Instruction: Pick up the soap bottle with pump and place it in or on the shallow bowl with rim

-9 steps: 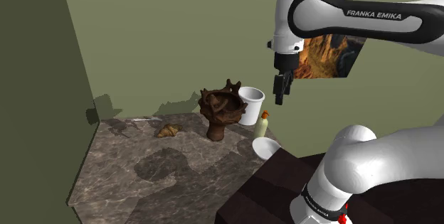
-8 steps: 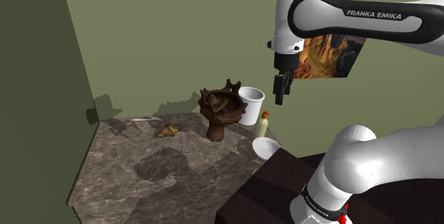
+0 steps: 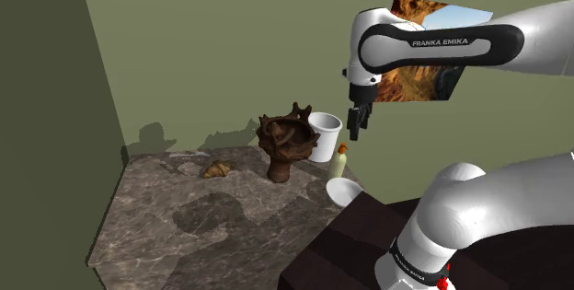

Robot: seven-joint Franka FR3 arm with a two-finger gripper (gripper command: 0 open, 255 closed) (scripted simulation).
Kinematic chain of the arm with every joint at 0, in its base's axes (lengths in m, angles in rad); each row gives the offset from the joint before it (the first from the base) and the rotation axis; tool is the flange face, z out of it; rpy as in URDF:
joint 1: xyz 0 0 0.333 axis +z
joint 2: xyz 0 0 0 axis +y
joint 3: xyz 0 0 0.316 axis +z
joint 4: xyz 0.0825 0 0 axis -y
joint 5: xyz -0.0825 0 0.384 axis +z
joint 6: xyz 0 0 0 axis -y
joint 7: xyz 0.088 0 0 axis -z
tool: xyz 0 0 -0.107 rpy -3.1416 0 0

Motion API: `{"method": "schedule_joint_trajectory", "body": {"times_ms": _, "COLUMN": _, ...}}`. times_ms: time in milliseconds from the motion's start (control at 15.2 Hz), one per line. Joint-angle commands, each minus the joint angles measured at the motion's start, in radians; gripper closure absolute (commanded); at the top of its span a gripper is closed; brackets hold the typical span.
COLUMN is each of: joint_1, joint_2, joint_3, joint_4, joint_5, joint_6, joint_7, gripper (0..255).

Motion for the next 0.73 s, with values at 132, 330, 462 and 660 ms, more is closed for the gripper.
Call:
{"method": "schedule_joint_trajectory", "body": {"times_ms": 132, "joint_1": -0.030, "joint_2": 0.089, "joint_3": -0.058, "joint_4": -0.026, "joint_5": -0.049, "joint_6": 0.137, "joint_7": -0.035, "gripper": 0}}
{"method": "schedule_joint_trajectory", "body": {"times_ms": 330, "joint_1": -0.051, "joint_2": 0.172, "joint_3": -0.103, "joint_4": -0.028, "joint_5": -0.080, "joint_6": 0.239, "joint_7": -0.062, "gripper": 0}}
{"method": "schedule_joint_trajectory", "body": {"times_ms": 462, "joint_1": -0.064, "joint_2": 0.233, "joint_3": -0.133, "joint_4": -0.022, "joint_5": -0.097, "joint_6": 0.306, "joint_7": -0.080, "gripper": 0}}
{"method": "schedule_joint_trajectory", "body": {"times_ms": 660, "joint_1": -0.080, "joint_2": 0.334, "joint_3": -0.177, "joint_4": -0.003, "joint_5": -0.113, "joint_6": 0.405, "joint_7": -0.109, "gripper": 0}}
